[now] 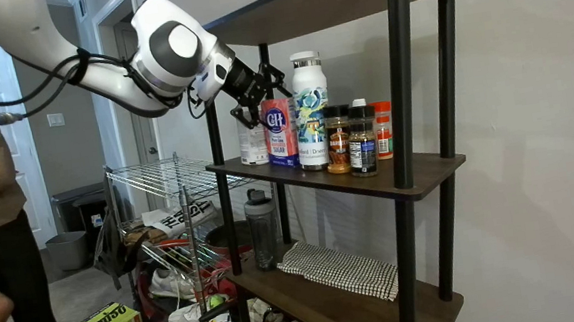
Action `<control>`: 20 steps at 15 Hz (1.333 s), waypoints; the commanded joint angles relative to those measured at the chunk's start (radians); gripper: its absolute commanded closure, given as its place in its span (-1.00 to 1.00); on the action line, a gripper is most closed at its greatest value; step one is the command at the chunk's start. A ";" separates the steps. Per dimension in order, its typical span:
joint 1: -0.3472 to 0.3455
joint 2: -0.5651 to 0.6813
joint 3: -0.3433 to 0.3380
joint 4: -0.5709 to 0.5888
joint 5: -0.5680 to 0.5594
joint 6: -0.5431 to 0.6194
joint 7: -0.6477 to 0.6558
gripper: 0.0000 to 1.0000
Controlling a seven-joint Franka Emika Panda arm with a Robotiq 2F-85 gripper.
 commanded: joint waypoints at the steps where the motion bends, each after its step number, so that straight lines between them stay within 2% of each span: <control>1: 0.064 -0.029 -0.059 -0.059 0.047 -0.018 -0.041 -1.00; 12: 0.253 -0.111 -0.246 -0.149 0.125 -0.012 -0.100 -1.00; 20: 0.344 -0.158 -0.326 -0.204 0.121 -0.001 -0.089 -1.00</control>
